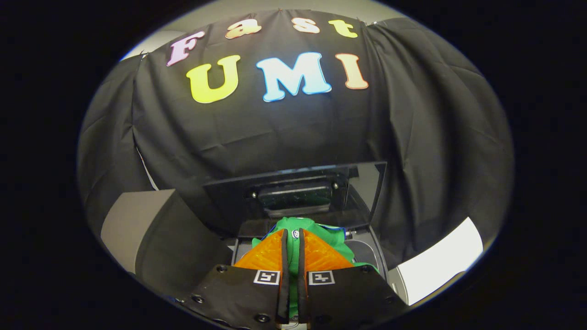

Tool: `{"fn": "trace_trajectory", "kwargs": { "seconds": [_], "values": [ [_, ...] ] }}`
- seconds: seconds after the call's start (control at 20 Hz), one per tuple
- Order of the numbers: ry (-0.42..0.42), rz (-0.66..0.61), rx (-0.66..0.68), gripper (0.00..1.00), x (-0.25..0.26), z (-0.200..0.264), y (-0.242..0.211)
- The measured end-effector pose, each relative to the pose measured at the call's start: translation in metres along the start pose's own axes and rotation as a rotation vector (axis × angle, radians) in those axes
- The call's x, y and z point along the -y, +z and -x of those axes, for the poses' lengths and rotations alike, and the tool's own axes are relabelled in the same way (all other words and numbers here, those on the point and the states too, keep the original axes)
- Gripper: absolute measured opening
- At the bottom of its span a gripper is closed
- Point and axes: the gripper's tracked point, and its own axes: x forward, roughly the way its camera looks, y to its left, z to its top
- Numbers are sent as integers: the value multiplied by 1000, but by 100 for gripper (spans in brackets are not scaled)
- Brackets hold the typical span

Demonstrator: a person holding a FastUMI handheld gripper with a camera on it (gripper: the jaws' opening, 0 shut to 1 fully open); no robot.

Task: Put the clothes into the washing machine and then close the washing machine lid.

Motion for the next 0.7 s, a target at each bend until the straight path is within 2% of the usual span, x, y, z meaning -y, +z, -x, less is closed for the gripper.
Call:
{"fn": "trace_trajectory", "kwargs": {
  "seconds": [0.7],
  "values": [
    [-40, -41, -246, 9, 19, -36, -122]
  ]
}}
